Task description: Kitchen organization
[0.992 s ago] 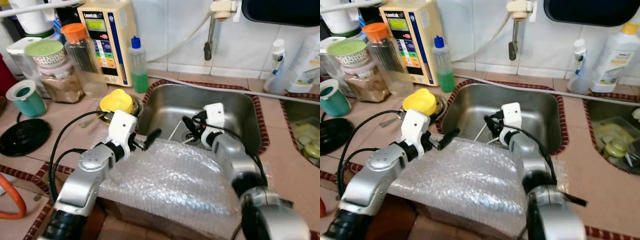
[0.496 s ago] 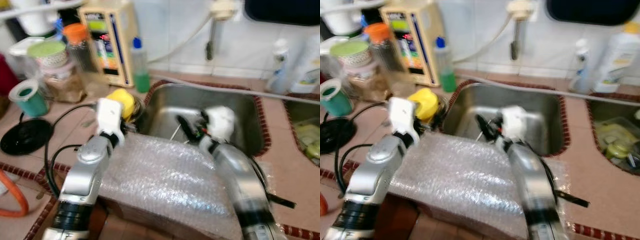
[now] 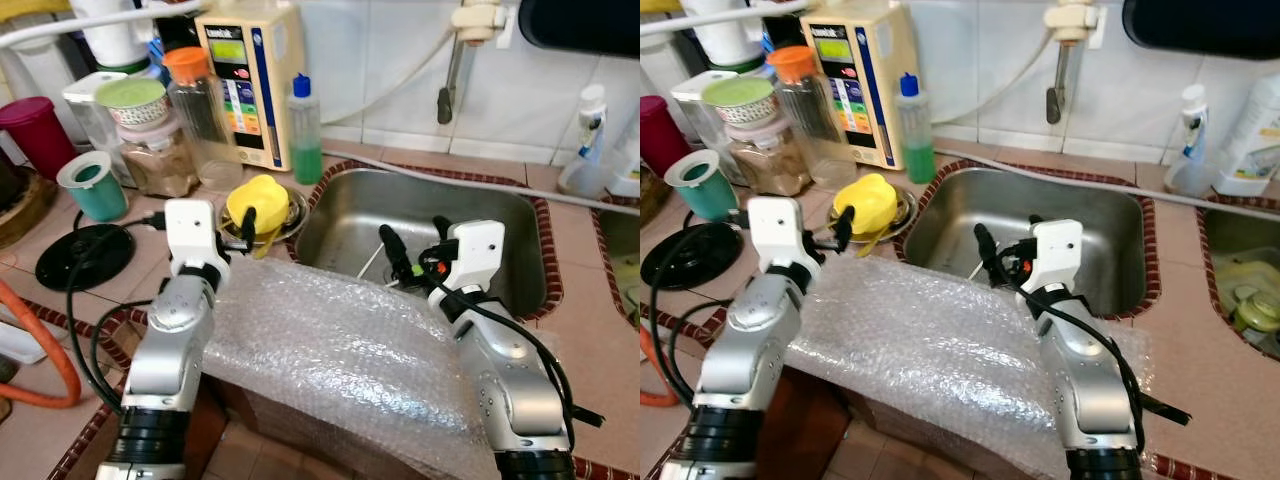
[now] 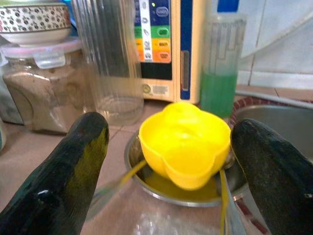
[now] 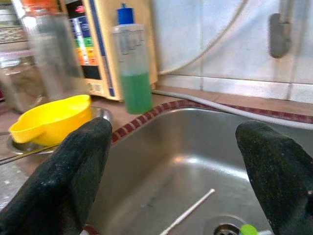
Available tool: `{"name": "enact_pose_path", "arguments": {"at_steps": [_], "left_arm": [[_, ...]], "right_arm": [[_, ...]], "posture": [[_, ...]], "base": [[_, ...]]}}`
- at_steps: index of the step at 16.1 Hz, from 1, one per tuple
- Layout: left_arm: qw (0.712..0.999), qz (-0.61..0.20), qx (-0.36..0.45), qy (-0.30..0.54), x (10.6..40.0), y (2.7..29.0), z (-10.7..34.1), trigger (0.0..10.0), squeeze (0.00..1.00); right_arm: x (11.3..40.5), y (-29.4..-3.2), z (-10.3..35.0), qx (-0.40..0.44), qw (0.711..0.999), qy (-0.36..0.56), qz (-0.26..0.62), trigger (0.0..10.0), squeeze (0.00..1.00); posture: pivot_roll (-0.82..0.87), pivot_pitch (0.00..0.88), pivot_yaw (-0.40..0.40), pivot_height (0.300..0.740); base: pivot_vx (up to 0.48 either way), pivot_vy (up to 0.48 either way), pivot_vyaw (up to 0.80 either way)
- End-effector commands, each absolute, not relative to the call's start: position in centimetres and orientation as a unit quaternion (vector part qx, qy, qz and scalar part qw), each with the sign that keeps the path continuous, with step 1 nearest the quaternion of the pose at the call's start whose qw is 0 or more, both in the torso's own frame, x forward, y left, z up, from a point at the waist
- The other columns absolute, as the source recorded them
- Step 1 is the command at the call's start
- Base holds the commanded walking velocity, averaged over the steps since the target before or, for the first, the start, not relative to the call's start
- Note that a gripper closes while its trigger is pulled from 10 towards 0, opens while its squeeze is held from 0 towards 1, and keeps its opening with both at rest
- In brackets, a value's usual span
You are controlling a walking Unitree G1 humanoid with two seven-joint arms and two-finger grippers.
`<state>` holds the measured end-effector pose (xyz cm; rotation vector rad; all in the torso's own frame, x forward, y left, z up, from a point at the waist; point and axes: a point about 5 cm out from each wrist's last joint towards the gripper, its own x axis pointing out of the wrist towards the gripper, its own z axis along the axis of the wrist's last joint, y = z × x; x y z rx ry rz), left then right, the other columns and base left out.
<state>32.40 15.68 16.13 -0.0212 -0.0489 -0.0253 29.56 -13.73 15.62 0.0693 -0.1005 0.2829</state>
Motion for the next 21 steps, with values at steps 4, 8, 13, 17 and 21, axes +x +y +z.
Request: {"name": "enact_pose_path", "arguments": {"at_steps": [4,8,13,17,21], "left_arm": [[0.999,0.016,-0.016,-0.031,32.7,16.1,16.5,10.0,0.00],[0.999,0.016,-0.029,-0.002,33.3,16.4,15.8,10.0,0.00],[0.993,0.014,-0.089,0.069,36.5,16.5,15.5,10.0,0.00],[0.991,-0.006,-0.102,0.083,38.2,15.5,16.1,10.0,0.00],[0.988,0.001,-0.102,0.119,39.4,15.2,15.8,10.0,0.00]], "right_arm": [[28.5,-13.2,16.8,0.028,0.988,-0.061,0.139,10.0,0.00],[28.5,-13.2,17.0,0.033,0.989,-0.059,0.134,10.0,0.00],[27.9,-11.6,18.3,0.037,0.980,-0.075,0.183,10.0,0.00],[26.9,-10.3,18.7,0.031,0.969,-0.076,0.231,10.0,0.00],[26.5,-9.9,19.4,0.031,0.966,-0.081,0.242,10.0,0.00]], "posture": [[0.02,0.000,0.094,0.740],[0.02,0.000,0.101,0.740],[0.00,0.000,0.108,0.740],[-0.02,0.000,0.128,0.740],[-0.05,0.000,0.152,0.740]], "base": [[0.000,0.000,0.60],[0.000,0.000,0.15],[0.000,0.000,0.00],[0.000,0.000,0.00],[0.000,0.000,0.00]]}}
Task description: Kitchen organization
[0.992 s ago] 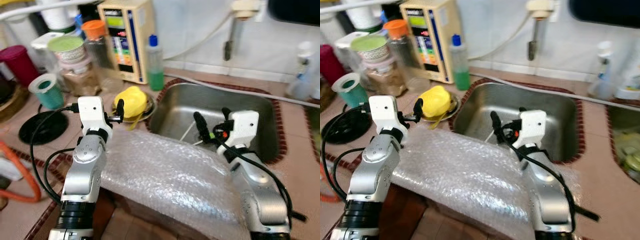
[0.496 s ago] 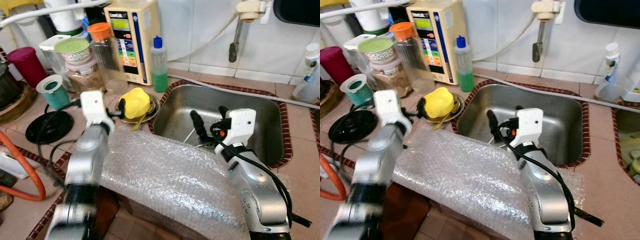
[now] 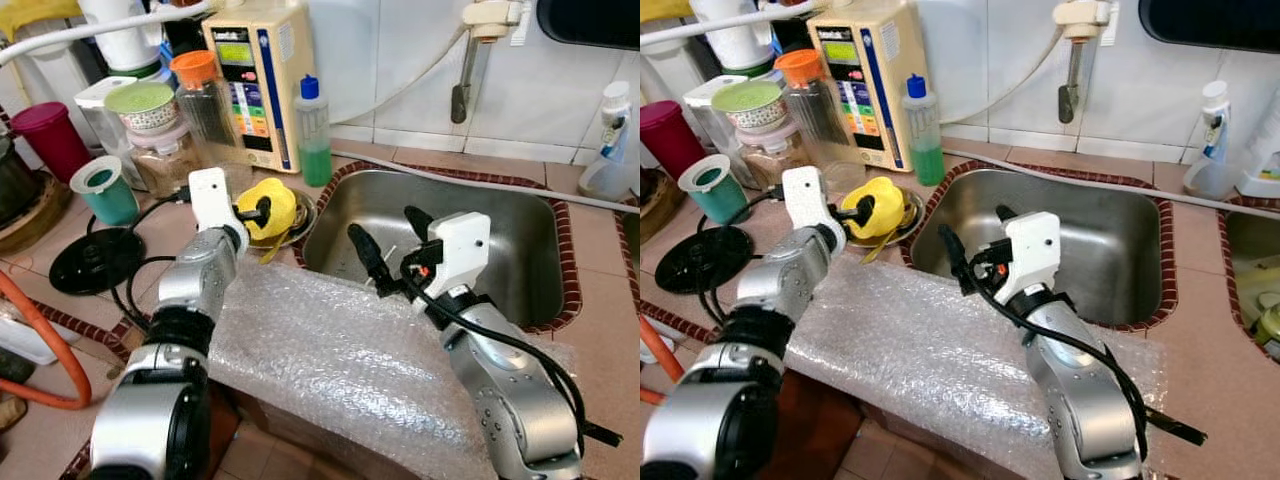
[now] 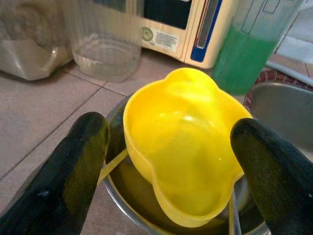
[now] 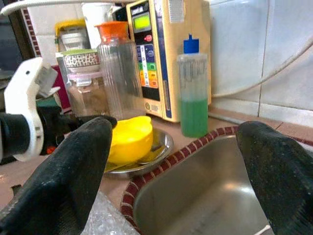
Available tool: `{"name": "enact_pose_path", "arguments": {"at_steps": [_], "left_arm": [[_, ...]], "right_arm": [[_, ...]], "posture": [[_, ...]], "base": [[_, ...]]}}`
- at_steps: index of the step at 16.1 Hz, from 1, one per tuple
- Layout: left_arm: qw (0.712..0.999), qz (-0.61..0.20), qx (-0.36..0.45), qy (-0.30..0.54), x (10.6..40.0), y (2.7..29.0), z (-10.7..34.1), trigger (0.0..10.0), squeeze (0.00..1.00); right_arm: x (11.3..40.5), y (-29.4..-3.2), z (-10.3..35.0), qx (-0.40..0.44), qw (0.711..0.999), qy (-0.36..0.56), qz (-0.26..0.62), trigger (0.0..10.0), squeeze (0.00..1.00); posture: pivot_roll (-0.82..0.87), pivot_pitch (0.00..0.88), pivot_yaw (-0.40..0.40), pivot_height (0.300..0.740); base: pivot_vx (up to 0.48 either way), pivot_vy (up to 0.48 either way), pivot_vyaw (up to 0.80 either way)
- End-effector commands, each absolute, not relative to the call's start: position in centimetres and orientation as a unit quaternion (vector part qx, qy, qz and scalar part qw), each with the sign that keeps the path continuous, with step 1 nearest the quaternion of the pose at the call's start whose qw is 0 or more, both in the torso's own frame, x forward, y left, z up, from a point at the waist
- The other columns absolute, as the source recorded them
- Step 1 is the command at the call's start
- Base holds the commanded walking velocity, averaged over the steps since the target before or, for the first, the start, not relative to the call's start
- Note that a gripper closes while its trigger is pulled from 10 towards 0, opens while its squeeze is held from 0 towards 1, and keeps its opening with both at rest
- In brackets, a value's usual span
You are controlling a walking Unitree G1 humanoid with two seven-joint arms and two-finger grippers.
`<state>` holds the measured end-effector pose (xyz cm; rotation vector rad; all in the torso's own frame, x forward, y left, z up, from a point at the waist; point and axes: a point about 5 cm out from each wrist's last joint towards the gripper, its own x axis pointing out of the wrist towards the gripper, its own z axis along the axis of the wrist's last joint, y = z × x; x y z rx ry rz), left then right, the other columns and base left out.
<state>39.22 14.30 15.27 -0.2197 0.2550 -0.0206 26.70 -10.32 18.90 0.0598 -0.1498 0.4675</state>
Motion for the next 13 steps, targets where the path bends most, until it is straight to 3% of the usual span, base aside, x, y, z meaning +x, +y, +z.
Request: {"name": "enact_pose_path", "arguments": {"at_steps": [1,6,13], "left_arm": [[0.986,0.012,-0.110,0.126,39.6,15.3,15.7,10.0,0.00],[0.975,0.043,-0.159,0.151,39.9,15.9,15.2,10.0,0.00],[0.961,0.022,-0.199,0.189,40.0,15.2,14.5,10.0,0.00]], "right_arm": [[26.4,-9.9,19.5,0.029,0.966,-0.081,0.243,10.0,0.00],[26.0,-9.7,19.4,0.027,0.966,-0.078,0.245,10.0,0.00],[26.0,-9.2,19.6,0.029,0.962,-0.080,0.259,10.0,0.00]], "posture": [[-0.05,0.000,0.156,0.740],[-0.05,0.000,0.175,0.740],[-0.04,0.000,0.184,0.740]], "base": [[0.000,0.000,0.00],[0.000,0.000,0.00],[0.000,0.000,0.00]]}}
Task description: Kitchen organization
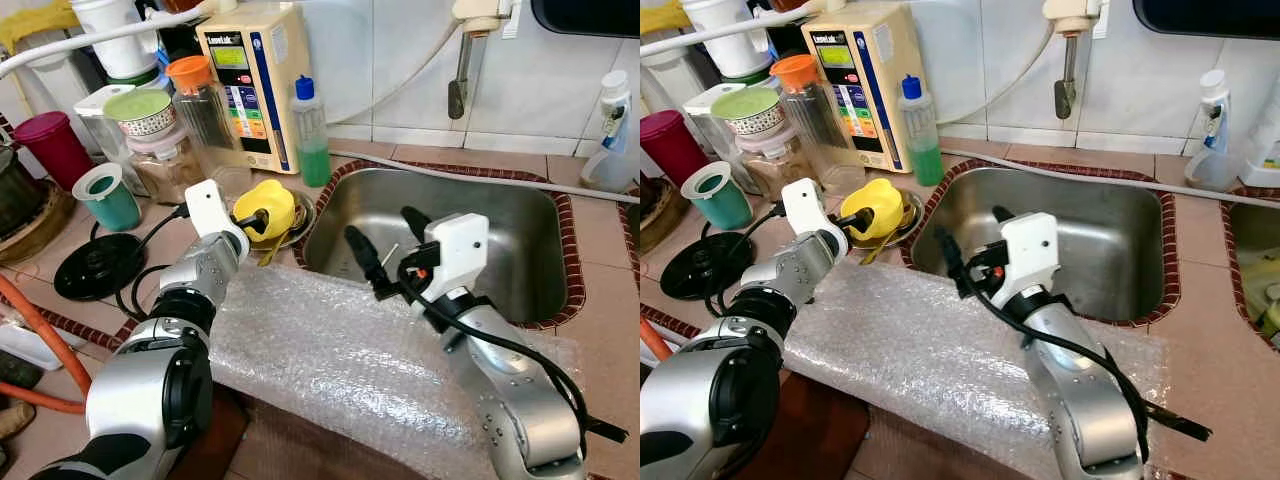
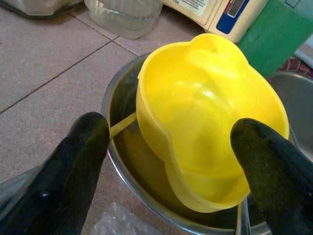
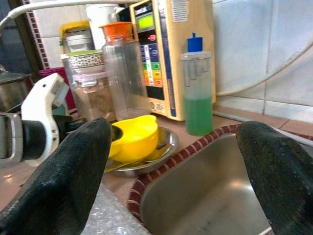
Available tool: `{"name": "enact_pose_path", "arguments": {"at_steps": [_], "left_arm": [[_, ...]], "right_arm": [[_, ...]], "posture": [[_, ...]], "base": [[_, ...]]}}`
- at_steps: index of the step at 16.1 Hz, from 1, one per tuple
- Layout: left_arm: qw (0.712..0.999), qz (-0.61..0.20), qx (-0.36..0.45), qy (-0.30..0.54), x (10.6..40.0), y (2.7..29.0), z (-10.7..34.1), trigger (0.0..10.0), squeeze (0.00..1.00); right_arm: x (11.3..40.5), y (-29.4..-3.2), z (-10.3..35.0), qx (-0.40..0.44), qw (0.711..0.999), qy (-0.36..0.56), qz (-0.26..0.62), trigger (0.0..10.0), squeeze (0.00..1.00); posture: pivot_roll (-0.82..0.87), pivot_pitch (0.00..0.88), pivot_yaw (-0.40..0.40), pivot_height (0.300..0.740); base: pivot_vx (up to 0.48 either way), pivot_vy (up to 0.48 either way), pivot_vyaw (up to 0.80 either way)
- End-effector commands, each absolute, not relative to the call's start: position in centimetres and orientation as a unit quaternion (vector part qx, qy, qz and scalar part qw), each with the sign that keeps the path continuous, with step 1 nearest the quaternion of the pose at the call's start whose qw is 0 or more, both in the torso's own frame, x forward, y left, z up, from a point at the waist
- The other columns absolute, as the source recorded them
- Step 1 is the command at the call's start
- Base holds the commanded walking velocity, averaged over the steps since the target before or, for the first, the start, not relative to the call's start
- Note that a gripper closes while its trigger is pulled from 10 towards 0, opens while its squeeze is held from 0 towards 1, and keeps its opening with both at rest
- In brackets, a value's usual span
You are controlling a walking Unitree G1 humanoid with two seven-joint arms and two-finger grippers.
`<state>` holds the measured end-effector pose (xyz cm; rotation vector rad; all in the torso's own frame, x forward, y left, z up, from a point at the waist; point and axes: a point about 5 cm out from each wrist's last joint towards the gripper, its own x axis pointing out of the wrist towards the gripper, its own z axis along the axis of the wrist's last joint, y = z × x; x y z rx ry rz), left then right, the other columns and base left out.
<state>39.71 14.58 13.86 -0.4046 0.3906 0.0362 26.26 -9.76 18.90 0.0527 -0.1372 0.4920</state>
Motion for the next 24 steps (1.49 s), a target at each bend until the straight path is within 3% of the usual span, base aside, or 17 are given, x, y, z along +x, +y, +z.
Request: {"name": "enact_pose_path", "arguments": {"at_steps": [1,3,5,7,16,17,18,24], "left_arm": [[0.962,0.020,-0.197,0.189,40.0,15.2,14.5,10.0,0.00],[0.963,0.020,-0.184,0.196,39.9,15.2,14.2,10.0,0.00],[0.962,0.026,-0.175,0.208,39.8,15.3,14.0,4.6,0.00],[0.961,0.034,-0.172,0.214,39.8,15.7,13.8,0.0,0.00],[0.966,0.052,-0.139,0.211,39.9,17.0,14.3,0.0,0.00],[0.969,0.050,-0.134,0.203,40.1,17.0,14.7,2.4,0.00],[0.970,0.045,-0.131,0.199,40.2,16.9,14.9,10.0,0.00],[0.977,0.029,-0.097,0.187,40.4,16.4,15.4,10.0,0.00]], "right_arm": [[25.9,-9.1,19.6,0.029,0.962,-0.079,0.260,10.0,0.00],[25.8,-9.1,19.3,0.030,0.962,-0.075,0.261,10.0,0.00],[25.8,-9.1,19.3,0.031,0.962,-0.075,0.260,10.0,0.00],[25.8,-9.0,19.3,0.032,0.962,-0.075,0.260,10.0,0.00],[26.3,-9.0,19.3,0.030,0.963,-0.080,0.257,10.0,0.00],[26.4,-9.1,19.3,0.031,0.963,-0.081,0.254,10.0,0.00],[26.4,-9.1,19.3,0.031,0.964,-0.082,0.250,10.0,0.00],[26.7,-9.6,19.5,0.030,0.968,-0.087,0.233,10.0,0.00]], "posture": [[-0.04,0.000,0.187,0.740],[-0.05,0.000,0.189,0.740],[-0.05,0.000,0.191,0.740],[-0.04,0.000,0.193,0.740],[-0.02,0.000,0.192,0.740],[-0.02,0.000,0.194,0.740],[-0.02,0.000,0.194,0.740],[-0.02,0.000,0.191,0.740]], "base": [[0.000,0.000,0.00],[0.000,0.000,0.00],[0.000,0.000,0.00],[0.000,0.000,0.00],[0.000,0.000,0.00],[0.000,0.000,0.00],[0.000,0.000,0.00],[0.000,0.000,0.00]]}}
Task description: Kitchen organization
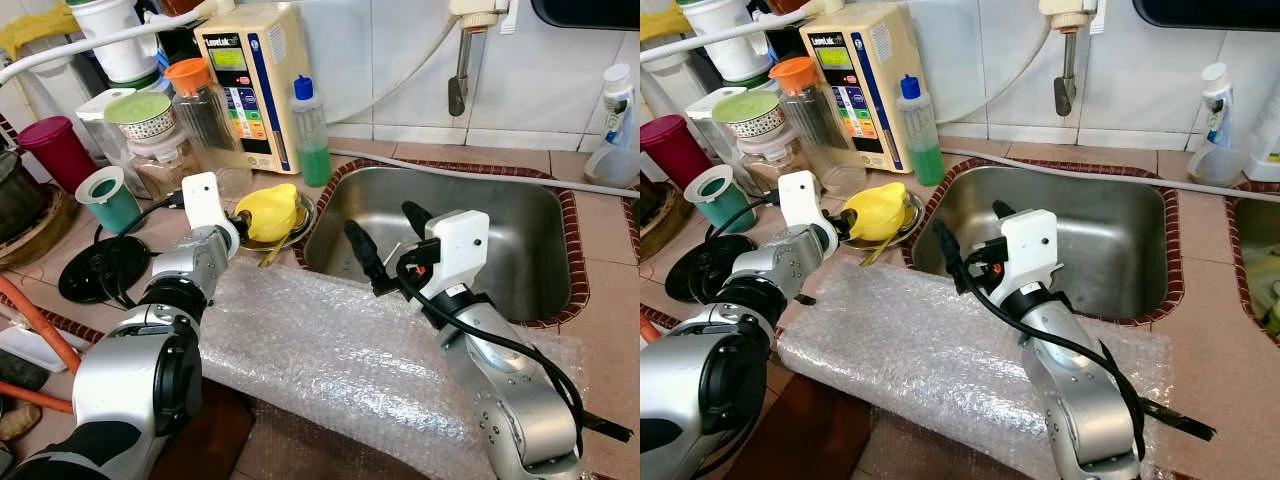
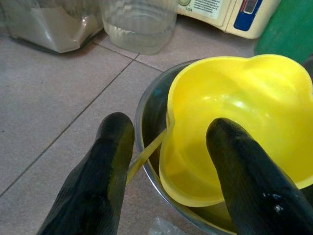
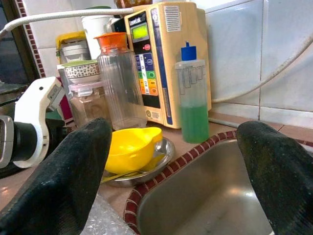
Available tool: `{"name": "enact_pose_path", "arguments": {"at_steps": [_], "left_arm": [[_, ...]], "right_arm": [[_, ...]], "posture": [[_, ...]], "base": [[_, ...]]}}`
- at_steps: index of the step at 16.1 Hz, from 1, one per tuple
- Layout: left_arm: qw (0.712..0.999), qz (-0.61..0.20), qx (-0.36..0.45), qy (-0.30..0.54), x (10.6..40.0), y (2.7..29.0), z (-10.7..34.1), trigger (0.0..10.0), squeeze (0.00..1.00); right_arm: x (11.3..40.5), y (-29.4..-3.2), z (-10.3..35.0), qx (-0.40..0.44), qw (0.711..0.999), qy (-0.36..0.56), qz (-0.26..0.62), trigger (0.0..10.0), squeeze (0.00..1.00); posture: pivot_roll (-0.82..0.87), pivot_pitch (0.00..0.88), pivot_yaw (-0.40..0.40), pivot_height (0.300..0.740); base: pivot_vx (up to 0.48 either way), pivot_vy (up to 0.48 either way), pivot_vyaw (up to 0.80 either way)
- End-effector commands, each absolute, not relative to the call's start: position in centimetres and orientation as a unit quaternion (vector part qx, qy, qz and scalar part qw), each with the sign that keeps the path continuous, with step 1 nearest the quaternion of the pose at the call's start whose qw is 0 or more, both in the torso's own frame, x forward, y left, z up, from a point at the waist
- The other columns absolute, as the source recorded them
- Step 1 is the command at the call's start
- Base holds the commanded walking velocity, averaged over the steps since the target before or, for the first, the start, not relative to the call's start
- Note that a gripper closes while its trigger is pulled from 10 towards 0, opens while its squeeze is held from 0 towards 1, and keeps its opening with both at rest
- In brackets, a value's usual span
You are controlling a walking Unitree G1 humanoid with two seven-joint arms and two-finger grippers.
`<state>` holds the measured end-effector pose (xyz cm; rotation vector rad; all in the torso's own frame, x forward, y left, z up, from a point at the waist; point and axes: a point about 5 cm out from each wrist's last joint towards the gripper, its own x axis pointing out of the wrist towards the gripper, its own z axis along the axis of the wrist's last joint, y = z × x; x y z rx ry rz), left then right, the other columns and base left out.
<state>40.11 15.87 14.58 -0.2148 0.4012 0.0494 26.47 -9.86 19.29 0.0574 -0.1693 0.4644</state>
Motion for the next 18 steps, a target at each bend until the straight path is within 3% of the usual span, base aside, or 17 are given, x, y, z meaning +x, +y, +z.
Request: {"name": "enact_pose_path", "arguments": {"at_steps": [1,3,4,18], "left_arm": [[0.976,0.023,-0.099,0.194,40.34,16.38,15.25,10.0,0.00],[0.973,0.006,-0.104,0.206,40.24,16.08,14.95,10.0,0.00],[0.973,-0.004,-0.123,0.196,40.28,15.95,15.05,10.0,1.00],[0.971,-0.016,-0.143,0.191,40.36,15.59,15.18,10.0,1.00]], "right_arm": [[26.68,-9.67,19.56,0.031,0.968,-0.088,0.232,10.0,0.00],[26.59,-9.66,19.68,0.033,0.967,-0.089,0.237,10.0,0.00],[26.40,-9.58,19.75,0.033,0.965,-0.089,0.244,10.0,0.00],[26.60,-9.44,20.16,0.030,0.962,-0.099,0.251,10.0,0.00]], "posture": [[-0.02,0.000,0.187,0.740],[-0.02,0.000,0.178,0.740],[-0.02,0.000,0.175,0.740],[-0.02,0.000,0.167,0.740]], "base": [[0.000,0.000,0.00],[0.000,0.000,0.00],[0.000,0.000,0.00],[0.000,0.000,0.00]]}}
